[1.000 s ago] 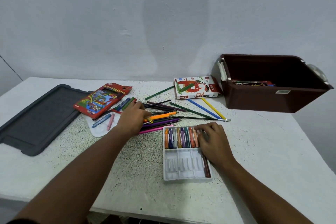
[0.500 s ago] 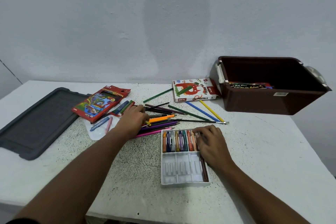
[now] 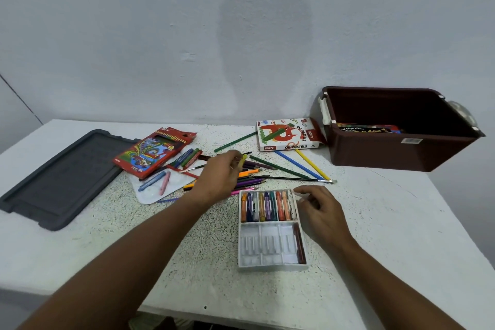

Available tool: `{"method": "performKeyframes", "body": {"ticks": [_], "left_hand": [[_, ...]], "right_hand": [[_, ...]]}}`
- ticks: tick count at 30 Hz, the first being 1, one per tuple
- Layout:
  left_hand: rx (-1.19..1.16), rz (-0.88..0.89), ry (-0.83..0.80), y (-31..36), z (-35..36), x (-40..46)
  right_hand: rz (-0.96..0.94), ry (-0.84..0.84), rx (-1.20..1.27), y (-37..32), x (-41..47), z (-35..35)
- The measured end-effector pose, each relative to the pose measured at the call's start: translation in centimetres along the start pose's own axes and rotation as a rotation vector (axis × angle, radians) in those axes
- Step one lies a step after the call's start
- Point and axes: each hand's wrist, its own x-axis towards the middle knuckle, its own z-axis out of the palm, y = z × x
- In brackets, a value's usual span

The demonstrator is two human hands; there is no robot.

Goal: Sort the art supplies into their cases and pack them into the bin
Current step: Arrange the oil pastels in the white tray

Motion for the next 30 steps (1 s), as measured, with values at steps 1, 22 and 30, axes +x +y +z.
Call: {"method": "performKeyframes", "body": {"ticks": [1, 22, 30], "left_hand": [[-0.068, -0.043, -0.026, 0.6, 0.5, -0.4], [-0.301, -0.097, -0.256, 5.9, 5.1, -6.7], [-0.176, -0.032, -0.309, 6.6, 5.9, -6.9]], "right_hand": [[-0.007, -0.005, -0.007, 0.0, -0.1, -0.1], [0.064, 0.045, 0.124, 0.4, -0.2, -0.6], [0.040, 0.044, 0.123, 0.6, -0.2, -0.6]]}}
